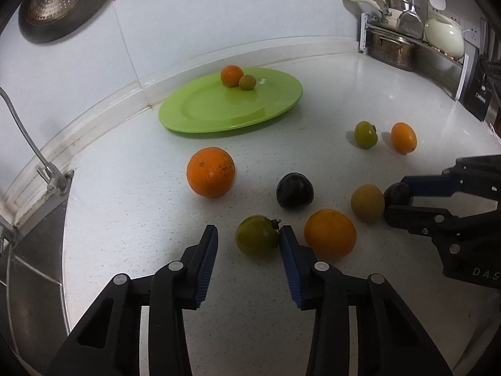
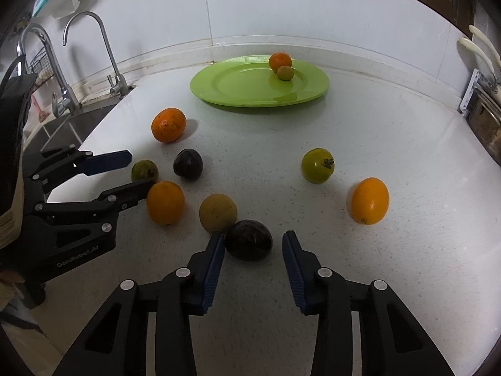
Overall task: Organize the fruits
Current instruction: 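Grasp the green lime with the left tool while the right tool grasps the dark plum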
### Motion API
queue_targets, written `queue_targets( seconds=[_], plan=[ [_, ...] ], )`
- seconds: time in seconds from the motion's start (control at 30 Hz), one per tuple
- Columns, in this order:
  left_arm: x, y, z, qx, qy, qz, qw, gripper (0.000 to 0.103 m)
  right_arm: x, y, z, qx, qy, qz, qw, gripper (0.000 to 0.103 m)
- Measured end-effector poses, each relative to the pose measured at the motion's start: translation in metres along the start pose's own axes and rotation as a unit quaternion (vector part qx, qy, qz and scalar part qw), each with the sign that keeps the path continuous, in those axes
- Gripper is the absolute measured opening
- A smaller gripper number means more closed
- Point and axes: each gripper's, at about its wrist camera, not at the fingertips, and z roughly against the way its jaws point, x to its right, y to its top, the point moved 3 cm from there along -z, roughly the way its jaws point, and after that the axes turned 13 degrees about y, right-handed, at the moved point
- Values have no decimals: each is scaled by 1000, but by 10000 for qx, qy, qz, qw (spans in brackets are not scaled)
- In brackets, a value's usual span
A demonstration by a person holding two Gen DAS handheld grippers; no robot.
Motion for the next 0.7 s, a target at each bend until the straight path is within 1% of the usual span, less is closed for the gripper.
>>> queue_targets(
  seconds=[0.1, 0.33, 0.7],
  plan=[
    [0, 1, -1, -16, -60, 9, 10000, 29, 0, 0, -1, -14, 81, -44, 10000, 33],
    [1, 1, 5, 12, -29, 84, 10000, 28, -1, -1, 1, 27, 82, -46, 10000, 33],
    [-4, 6, 31, 152, 60, 282, 9995, 28, -4, 3, 18, 268, 126, 32, 9996, 33]
  ],
)
